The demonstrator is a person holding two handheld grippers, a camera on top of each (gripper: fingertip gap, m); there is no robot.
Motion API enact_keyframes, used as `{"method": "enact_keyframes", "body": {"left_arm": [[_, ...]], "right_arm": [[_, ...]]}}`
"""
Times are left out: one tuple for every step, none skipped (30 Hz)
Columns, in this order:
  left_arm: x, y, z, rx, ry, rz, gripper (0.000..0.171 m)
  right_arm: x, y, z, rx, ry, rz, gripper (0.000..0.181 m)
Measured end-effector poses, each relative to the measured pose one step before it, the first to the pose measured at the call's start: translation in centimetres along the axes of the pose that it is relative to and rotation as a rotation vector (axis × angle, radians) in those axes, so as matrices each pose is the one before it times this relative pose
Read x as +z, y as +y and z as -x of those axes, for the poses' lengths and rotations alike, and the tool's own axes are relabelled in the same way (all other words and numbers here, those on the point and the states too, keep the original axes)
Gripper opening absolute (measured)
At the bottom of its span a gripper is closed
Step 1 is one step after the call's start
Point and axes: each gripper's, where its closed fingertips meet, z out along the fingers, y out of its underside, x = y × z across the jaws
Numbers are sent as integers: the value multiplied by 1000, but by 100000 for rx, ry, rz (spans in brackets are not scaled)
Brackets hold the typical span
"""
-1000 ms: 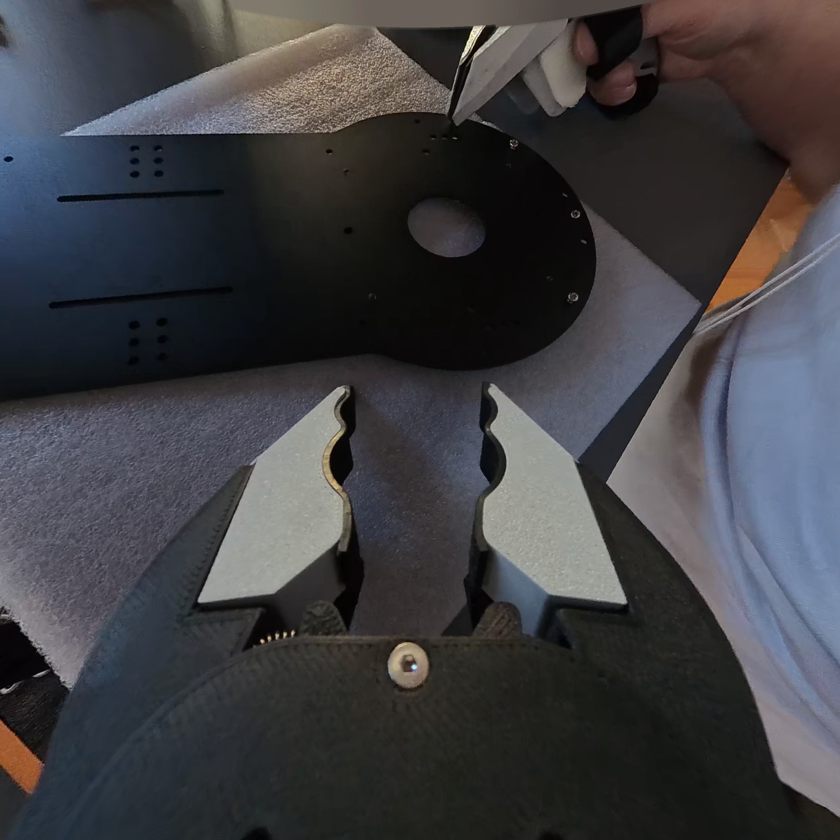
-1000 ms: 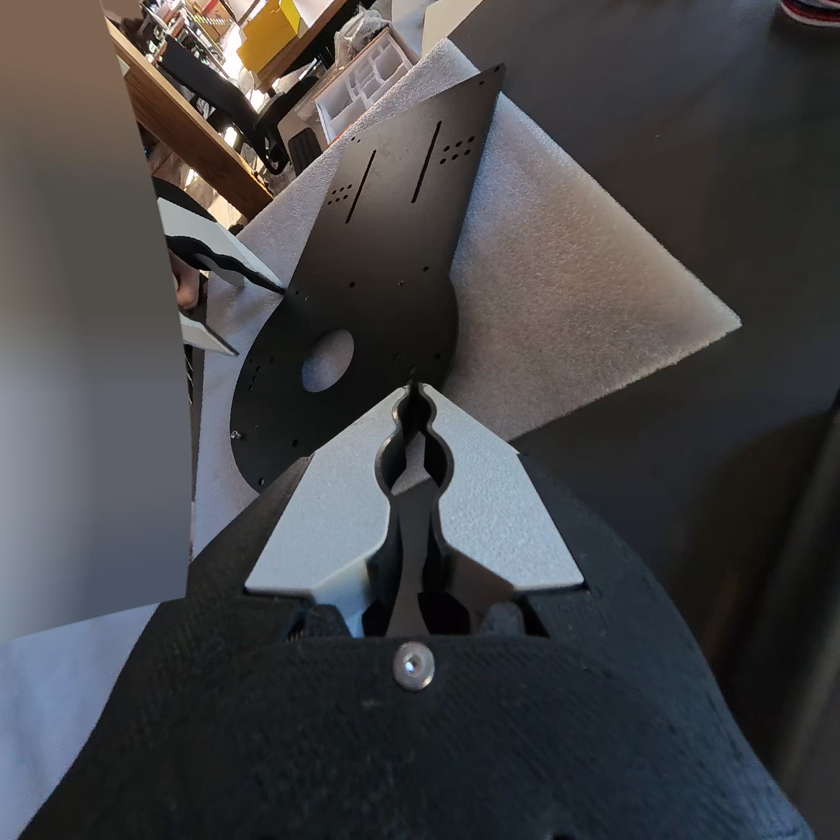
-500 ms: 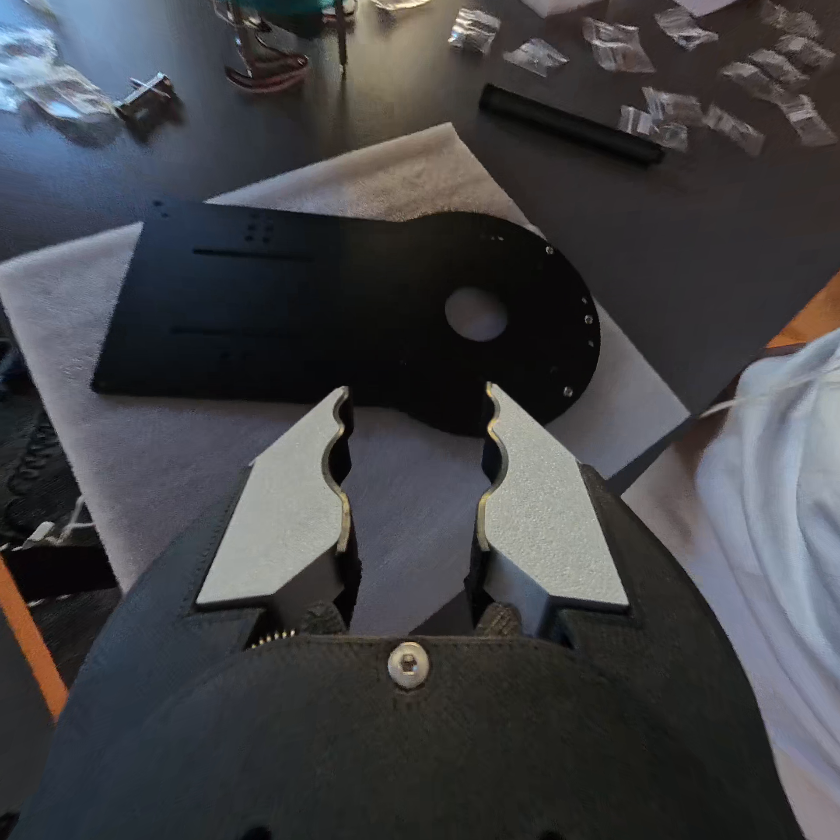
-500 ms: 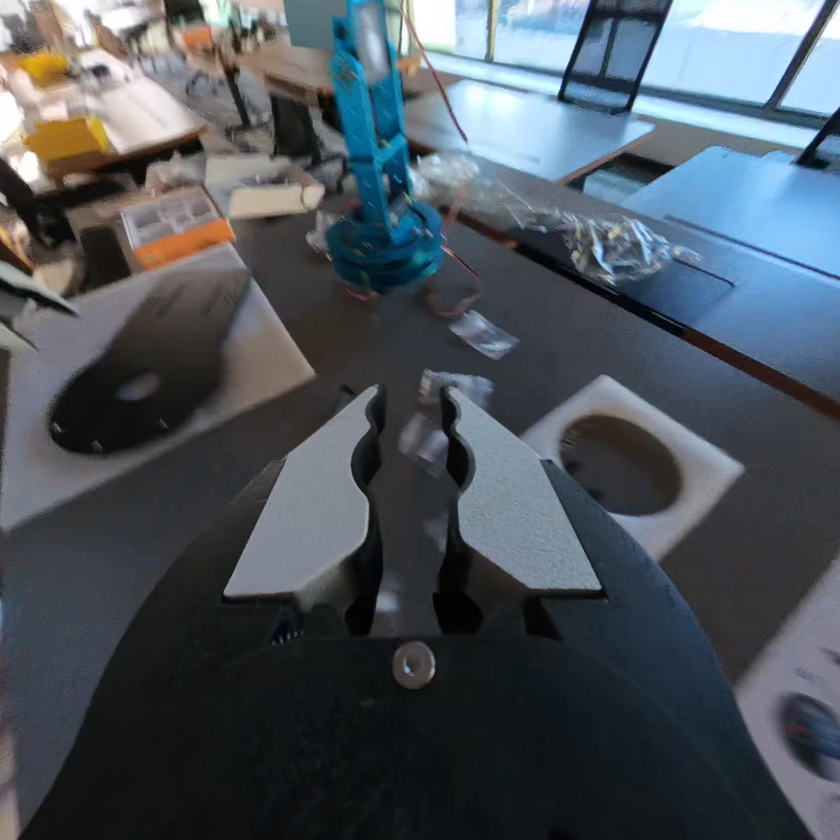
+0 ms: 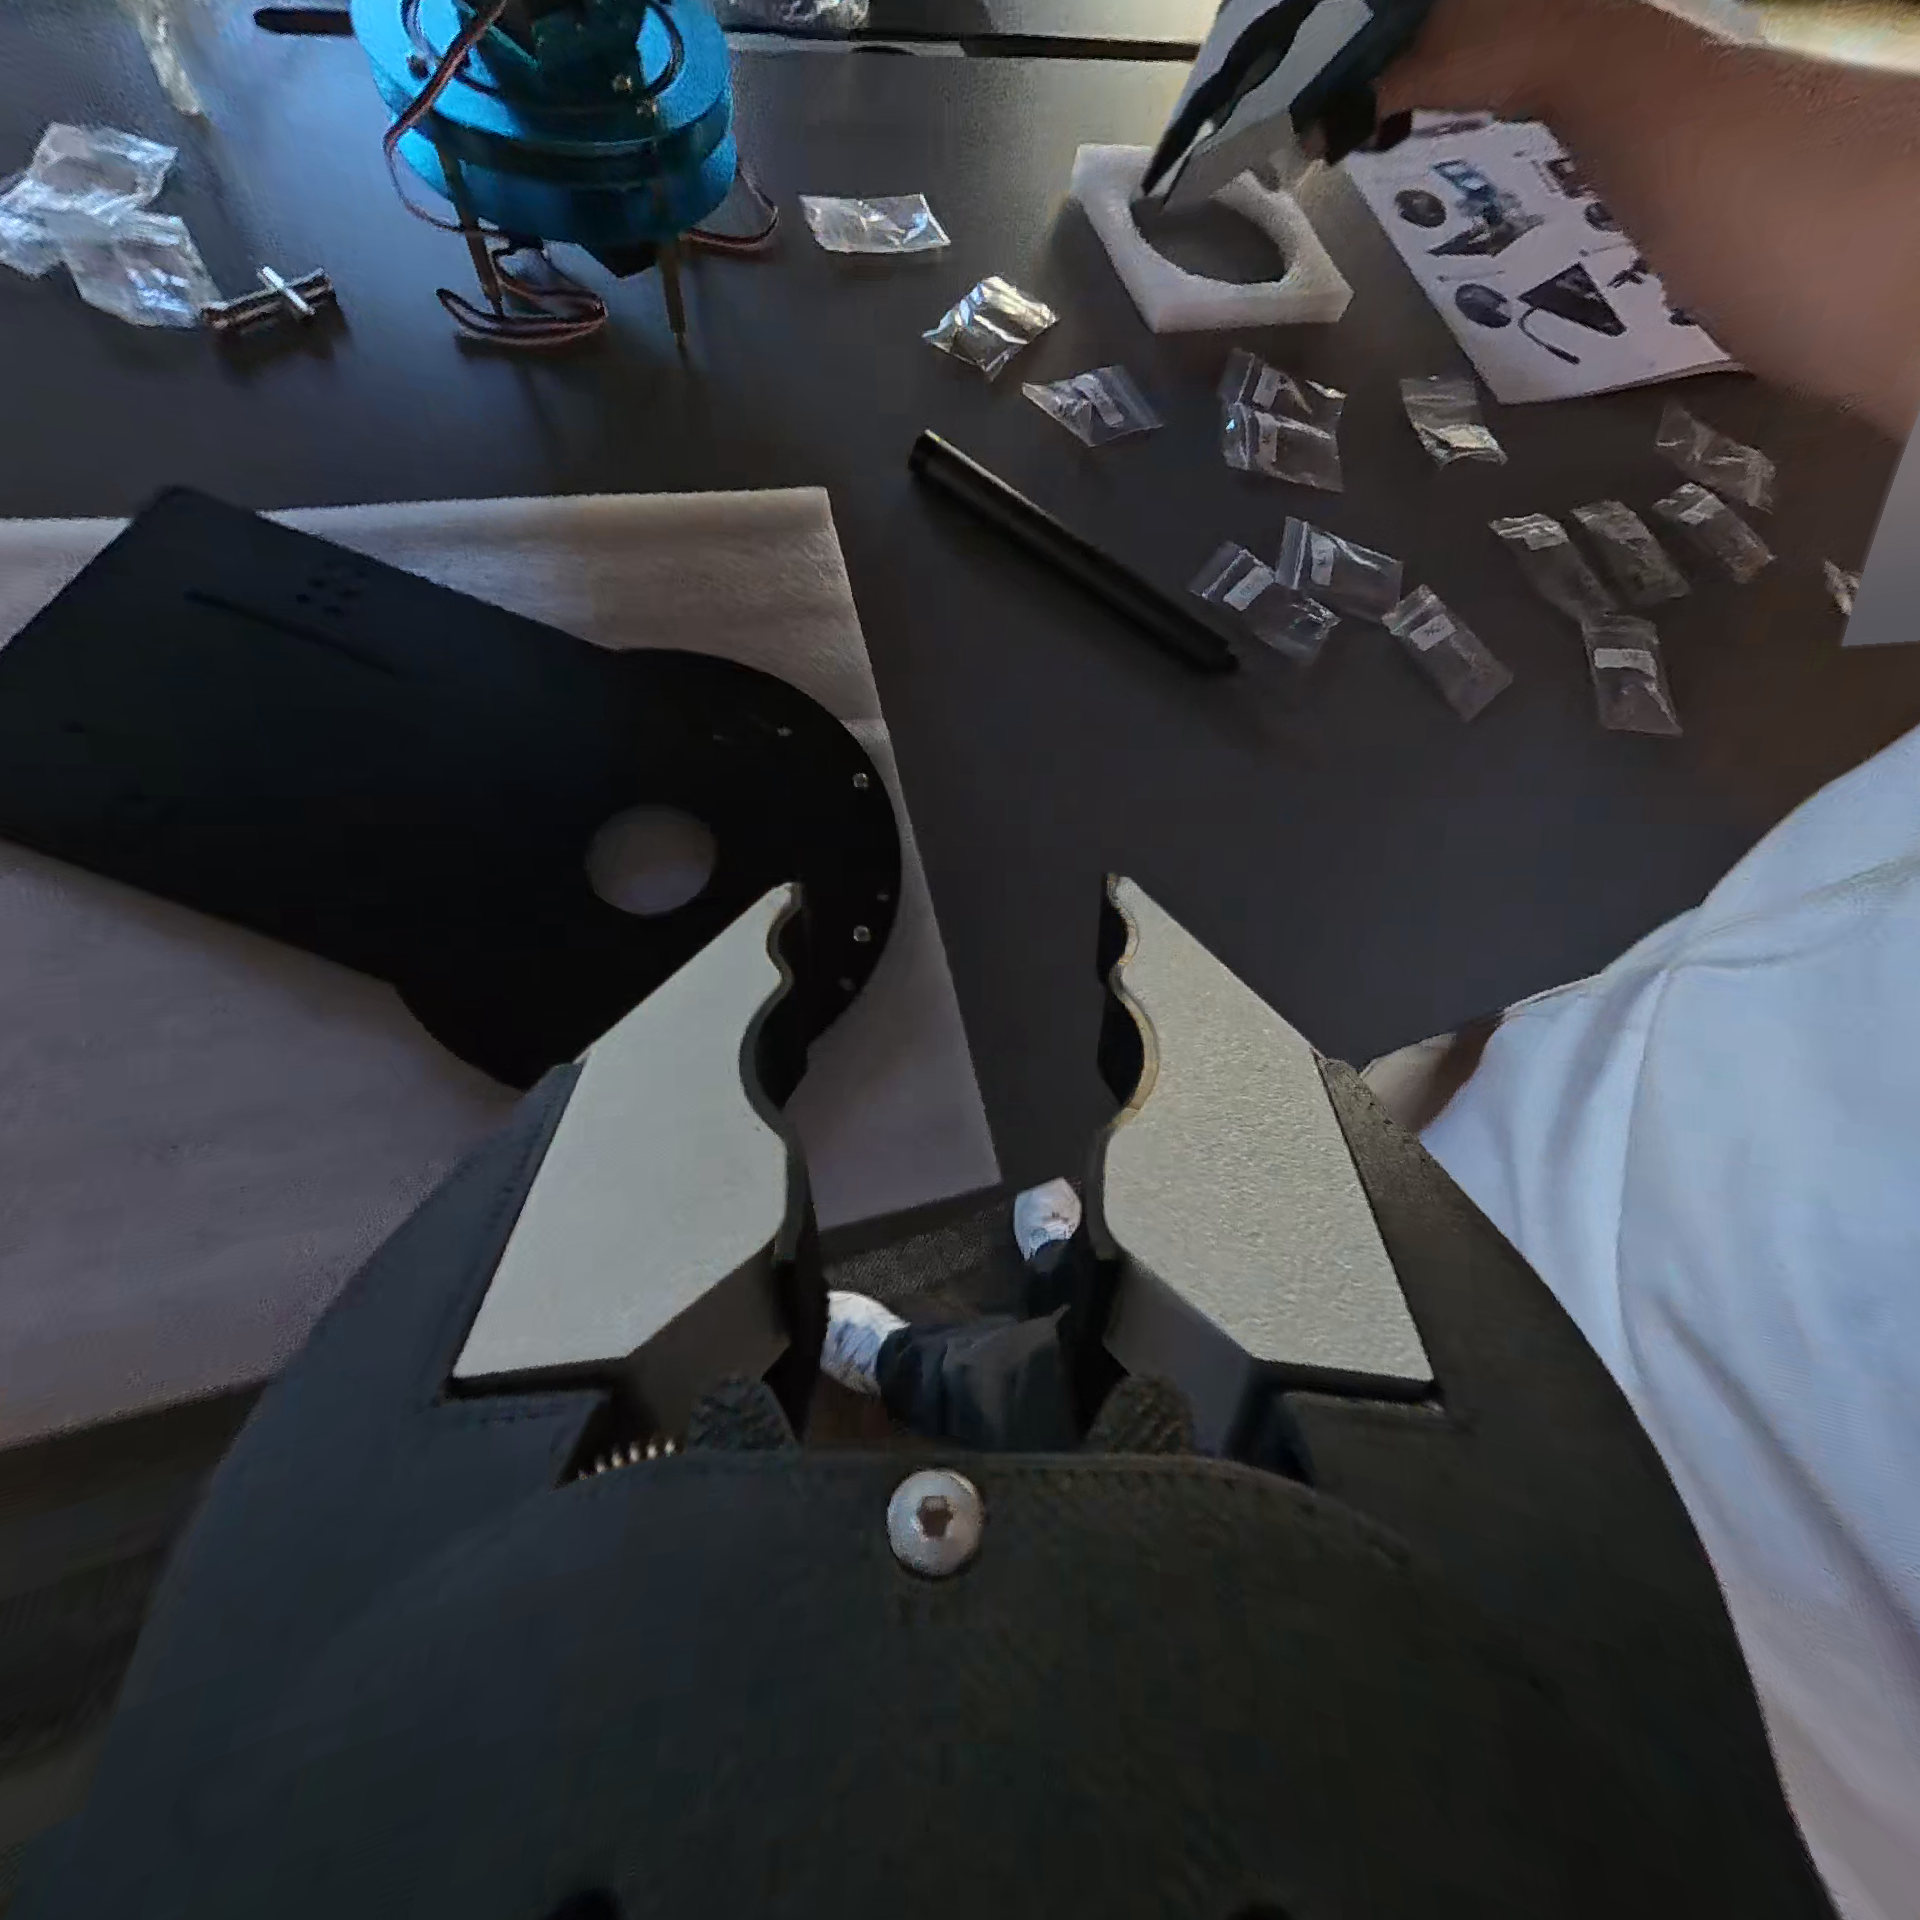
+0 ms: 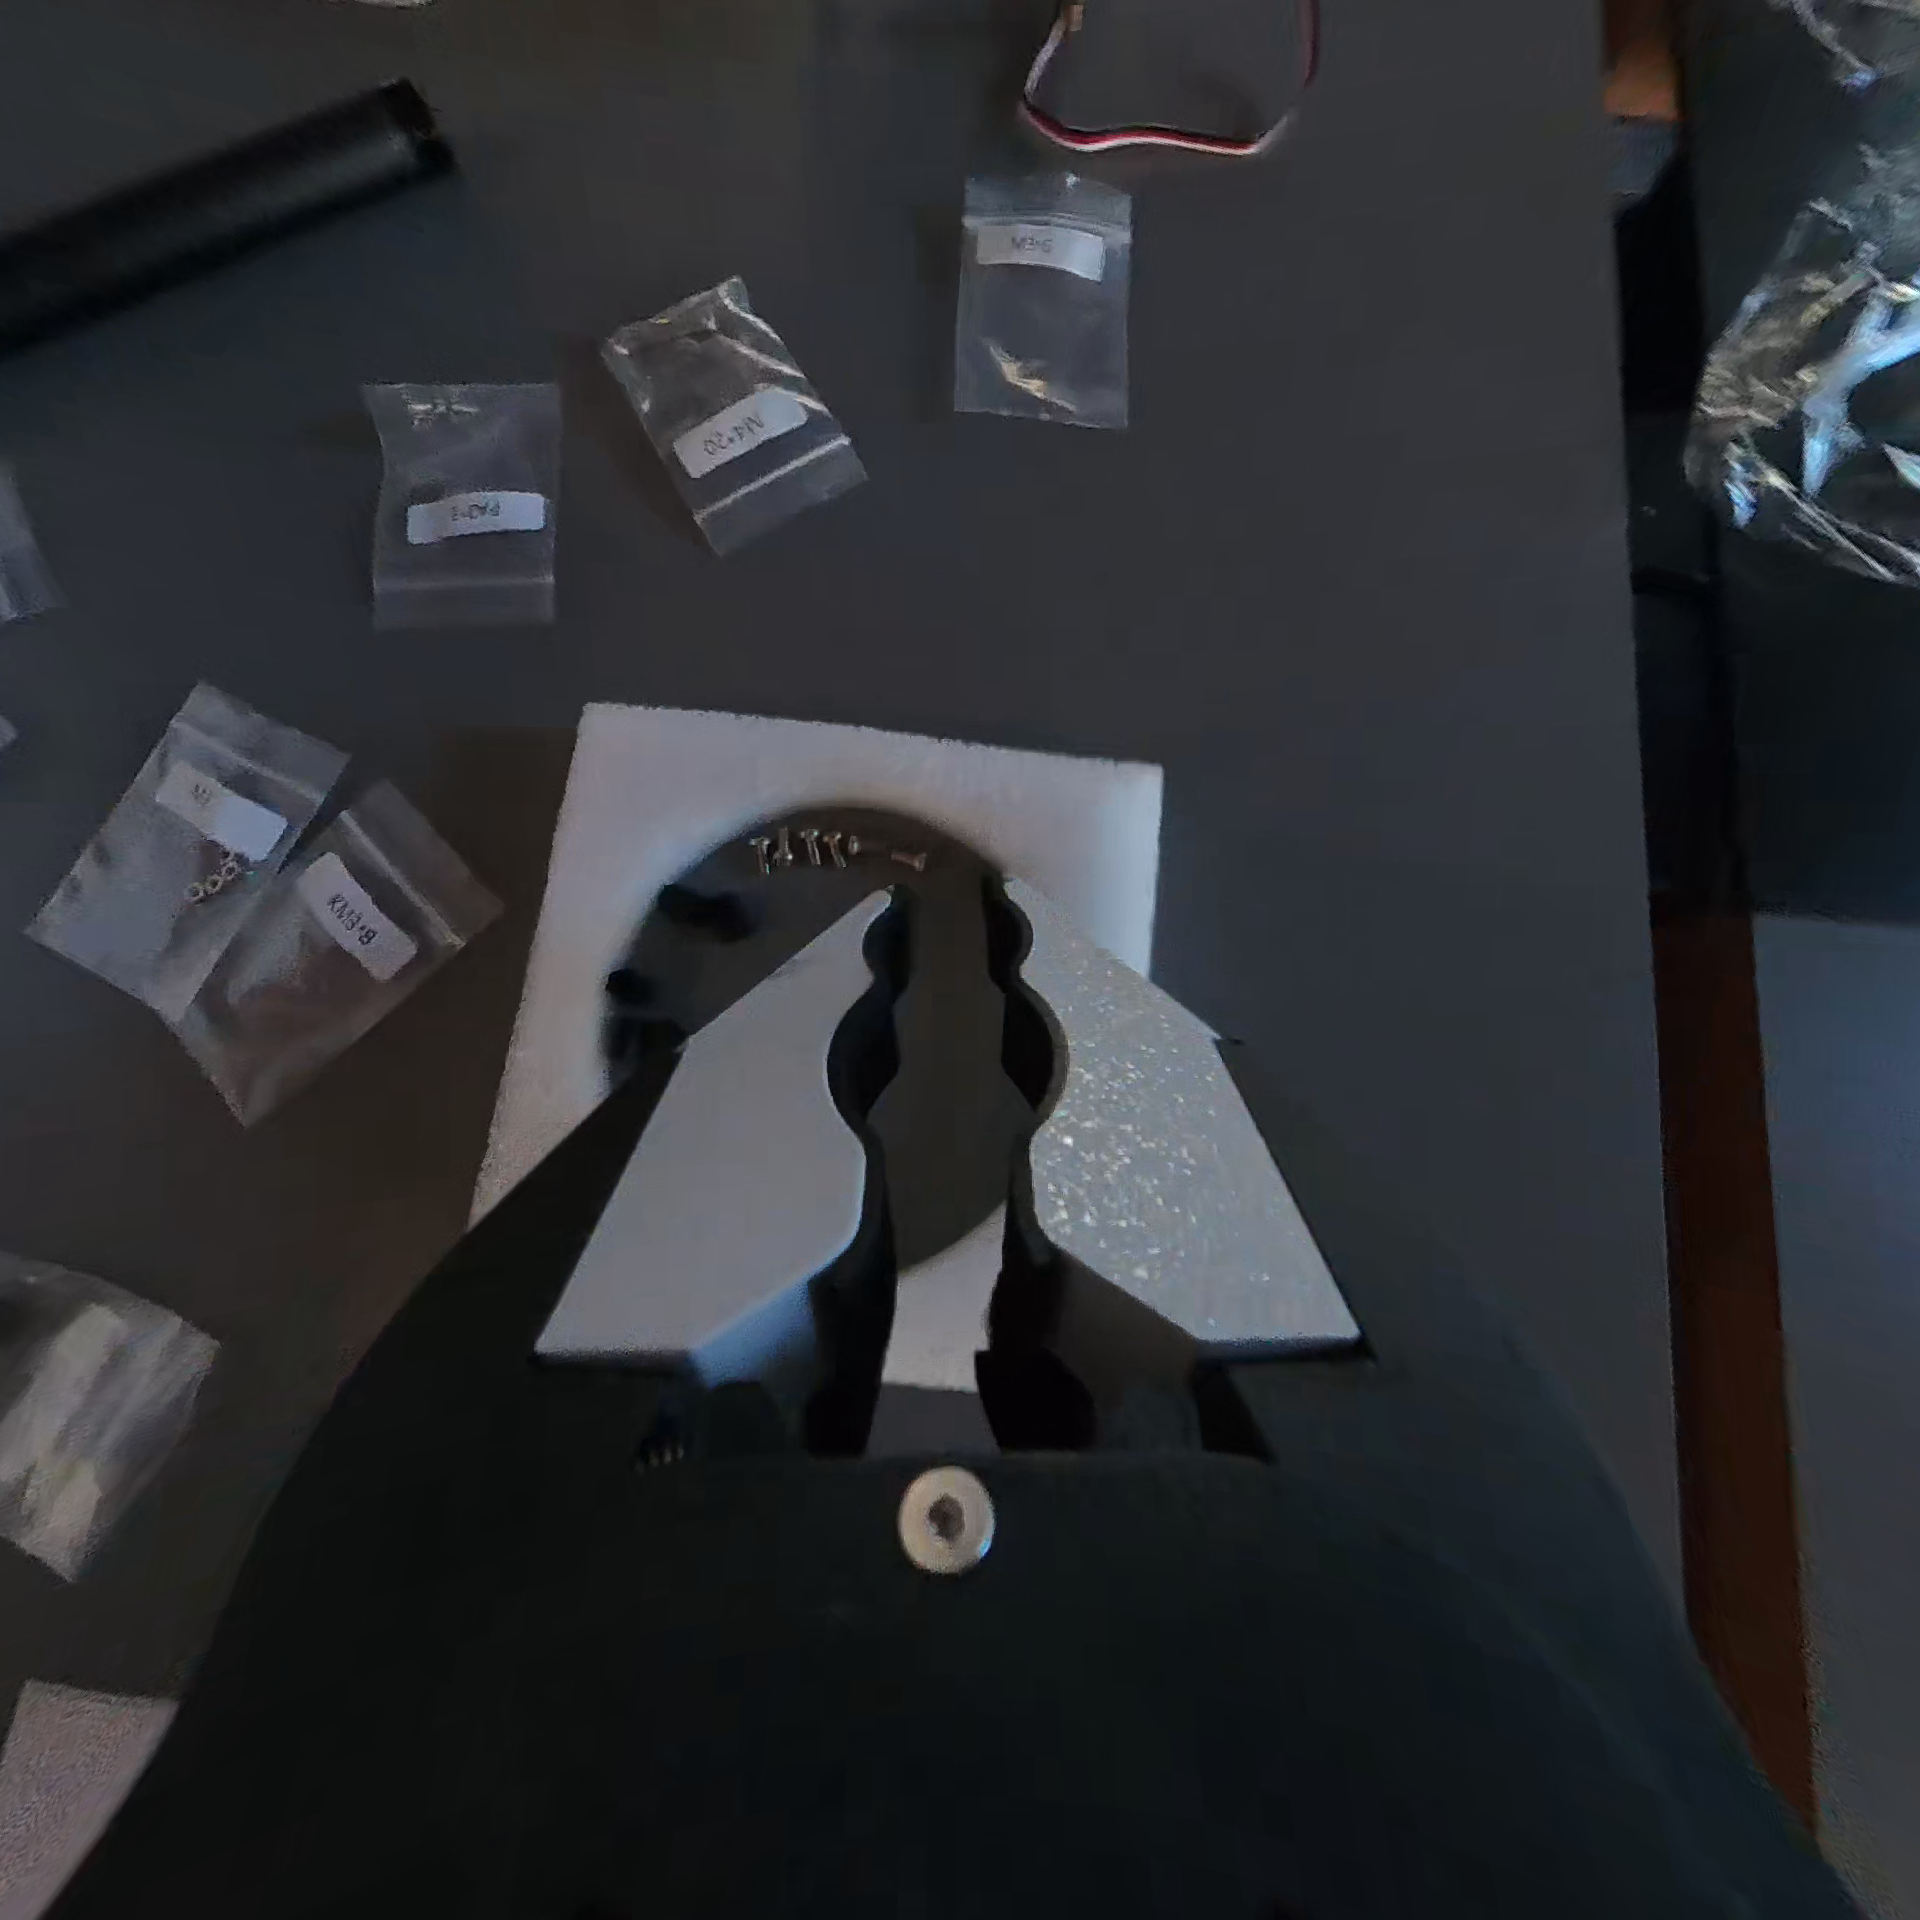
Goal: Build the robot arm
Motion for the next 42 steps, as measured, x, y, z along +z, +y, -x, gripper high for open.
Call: {"method": "enact_keyframes", "body": {"left_arm": [[-286, 215, -499, -696, -2141, 1123, 54], [-256, 252, -386, -729, -2106, 1277, 54], [-228, 223, -337, -683, -1872, 1120, 54], [-214, 177, -294, -635, -1577, 909, 54], [-202, 141, -230, -547, -1577, 746, 54], [-183, 107, -158, -490, -1568, 551, 54], [-159, 71, -155, -578, -1296, 301, 54], [-125, 25, -169, -775, -950, 40, 54], [-92, 19, -184, -943, -652, -81, 54], [-66, 35, -235, -899, -426, 17, 54], [-61, 100, -227, -618, -520, 307, 54], [-52, 151, -210, -273, -776, 609, 54], [-58, 168, -210, -9, -787, 728, 54], [-42, 169, -183, 61, -700, 679, 54], [-21, 140, -134, -60, -584, 565, 54], [-13, 97, -134, -251, -312, 401, 54], [7, 36, -116, -356, -52, 161, 54], [1, -15, -98, -279, -18, -1, 53], [14, -30, -91, -59, -22, -63, 53], [-3, -46, -82, 140, -14, -124, 53], [0, -10, -63, 212, -117, -166, 53], [-11, 22, -27, 173, -191, -191, 53], [-20, 57, 5, 40, -148, -294, 53], [-17, 70, 50, -192, -16, -459, 53], [-30, 66, 79, -460, 192, -684, 53], [-31, 30, 87, -717, 490, -978, 52], [-17, -15, 117, -990, 802, -1275, 52], [-10, -75, 121, -1105, 1146, -1508, 52], [-9, -108, 110, -895, 1330, -1605, 52], [-7, -104, 155, -542, 1268, -1547, 52], [5, -88, 169, -232, 1223, -1331, 52], [-11, -31, 158, 55, 1240, -987, 52], [-20, 17, 179, 306, 1099, -658, 52], [-49, 103, 196, 533, 942, -401, 52], [-77, 161, 231, 715, 832, -241, 52], [-88, 204, 294, 554, 599, -143, 51], [-72, 247, 348, -220, 555, 79, 51], [-75, 254, 301, -1186, 878, 244, 51], [-92, 177, 203, -1657, 1134, 115, 50], [-131, 113, 99, -1517, 1012, 17, 50], [-169, 81, 40, -976, 546, 87, 49], [-198, 48, -9, -317, -81, 64, 49]], "right_arm": [[257, -167, 51, -1851, -3452, 726, 12], [229, -164, -8, -1979, -2359, 611, 12], [198, -89, 92, -1983, -2533, 857, 12], [179, -18, 135, -1413, -2655, 1054, 11], [133, 16, 199, -1059, -2921, 1148, 11], [105, 48, 203, -811, -2843, 1281, 11], [87, 27, 134, -945, -2181, 1121, 11], [74, 50, 115, -1162, -1786, 1206, 11], [88, 91, 119, -1010, -1771, 1499, 11], [126, 169, 48, -995, -1225, 1856, 11], [124, 187, -53, -1188, -539, 1941, 12], [35, -196, -14, -972, -528, -594, 10], [31, -108, -8, -461, -639, -167, 7], [38, 27, 28, -311, -747, 409, 1], [21, -35, -15, -62, -380, -308, 1], [-25, 35, -34, 230, -167, -85, 1], [-28, 34, -12, 417, -82, -225, 1], [-34, 26, 7, 391, -34, -307, 1], [-48, 44, 6, 150, 338, -177, 0], [-89, 82, -22, 38, 899, -10, 0], [-169, 25, -34, 14, 1293, -378, 0], [-273, -152, -6, 156, 1466, -1367, 0], [-351, -287, 48, 203, 1538, -1779, 0], [-412, -373, 171, -236, 1616, -1635, 0], [-426, -431, 266, -950, 1968, -1025, 0], [-433, -583, 363, -1769, 2347, -883, 0], [-426, -850, 591, -2438, 1887, -1533, 0], [-358, -1106, 776, -2587, 1477, -1967, 0], [-241, -1224, 793, -2528, 1661, -1840, 0], [-90, -983, 769, -2873, 1678, -83, 0], [8, -561, 619, -3483, 2056, 2122, 0], [44, -210, 284, -2762, 3086, 3112, 0], [78, 158, -38, -981, 3564, 4044, 0], [85, 356, -270, 269, 3674, 3646, 0], [83, 497, -353, 1277, 2959, 2621, 0], [90, 672, -331, 2610, 1349, 2152, 0], [131, 707, -487, 3825, 854, 1193, 0], [204, 725, -639, 4984, 257, 726, 0], [312, 764, -732, 5340, -110, 1165, 0], [379, 781, -761, 4251, 84, 1849, 0], [425, 591, -511, 2737, -1004, 1479, 1], [424, 400, -339, 2869, -1628, 1429, 3]]}}
